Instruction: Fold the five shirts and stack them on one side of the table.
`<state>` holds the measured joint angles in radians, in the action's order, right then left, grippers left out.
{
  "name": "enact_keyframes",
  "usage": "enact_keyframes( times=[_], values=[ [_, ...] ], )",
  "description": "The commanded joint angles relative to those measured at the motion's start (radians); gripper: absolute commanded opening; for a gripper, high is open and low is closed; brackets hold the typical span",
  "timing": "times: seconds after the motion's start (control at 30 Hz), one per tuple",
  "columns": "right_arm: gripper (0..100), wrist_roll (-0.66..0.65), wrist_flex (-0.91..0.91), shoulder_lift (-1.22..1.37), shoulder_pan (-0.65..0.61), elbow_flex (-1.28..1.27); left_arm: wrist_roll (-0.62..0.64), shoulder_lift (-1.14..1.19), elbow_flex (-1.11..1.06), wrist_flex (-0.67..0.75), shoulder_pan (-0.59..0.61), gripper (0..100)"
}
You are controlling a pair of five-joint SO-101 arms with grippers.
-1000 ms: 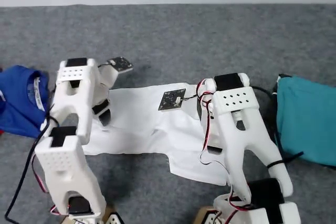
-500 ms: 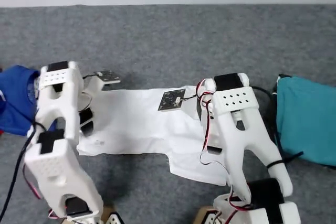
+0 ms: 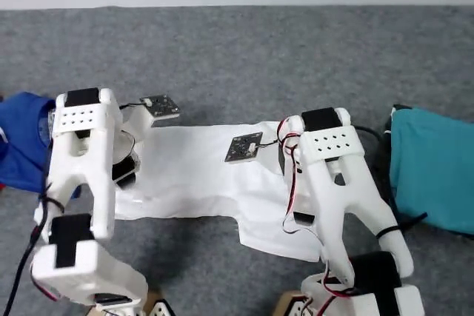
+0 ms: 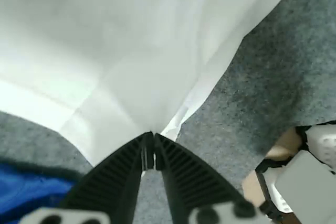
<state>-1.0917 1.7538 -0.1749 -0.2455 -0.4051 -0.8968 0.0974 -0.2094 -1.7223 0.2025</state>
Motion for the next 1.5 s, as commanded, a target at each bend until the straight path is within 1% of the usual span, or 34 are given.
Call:
enact_keyframes(
  times=[0.0,0.13,0.2,0.37,0.63,0.7,0.73,0.8,0.9,0.97,1.0,1.2,1.23,1.3,1.33,1.4,1.47],
  values=[
    [1.0,0.008,0.042,-0.044,0.027,-0.003,-0.003,-0.068,-0.002,-0.031,-0.003,1],
    [1.0,0.003,0.042,-0.045,0.019,-0.063,-0.003,-0.075,0.004,-0.031,0.014,1],
    [1.0,-0.02,0.044,-0.045,0.021,-0.091,-0.003,-0.075,0.004,-0.032,0.032,1],
    [1.0,-0.028,0.044,-0.044,0.024,-0.103,-0.008,-0.075,-0.031,-0.032,0.064,1],
    [1.3,-0.029,0.044,-0.042,0.042,-0.104,-0.038,-0.077,-0.183,-0.034,0.017,2],
    [1.8,-0.026,0.042,-0.042,0.042,-0.098,-0.038,-0.077,-0.186,-0.032,0.011,5],
    [3.3,-0.025,0.042,-0.044,0.042,-0.098,-0.038,-0.077,-0.177,-0.031,0.015,8],
    [10.0,-0.023,0.044,-0.044,0.044,-0.098,-0.035,-0.077,-0.145,-0.029,0.025,11],
    [22.1,0.054,0.044,-0.074,0.056,-0.086,-0.035,-0.077,-0.065,-0.029,0.058,14],
    [26.4,0.089,0.044,-0.107,0.058,-0.061,-0.035,-0.077,-0.005,-0.031,0.086,15],
    [26.8,0.094,0.044,-0.124,0.058,-0.048,-0.035,-0.077,0.021,-0.031,0.098,16],
    [26.3,0.097,0.041,-0.214,0.059,0.068,-0.031,-0.126,0.16,-0.031,0.149,17],
    [26.2,0.098,0.038,-0.219,0.059,0.097,-0.021,-0.146,0.179,-0.029,0.15,16],
    [26.0,0.123,0.03,-0.211,0.059,0.15,0.015,-0.175,0.216,-0.026,0.147,12],
    [24.5,0.158,0.01,-0.199,0.059,0.175,0.034,-0.186,0.229,-0.012,0.146,8],
    [18.0,0.253,-0.079,-0.165,0.059,0.201,0.087,-0.203,0.249,0.034,0.152,0],
    [8.7,0.338,-0.193,-0.113,0.061,0.207,0.187,-0.212,0.251,0.087,0.175,1]
  ],
)
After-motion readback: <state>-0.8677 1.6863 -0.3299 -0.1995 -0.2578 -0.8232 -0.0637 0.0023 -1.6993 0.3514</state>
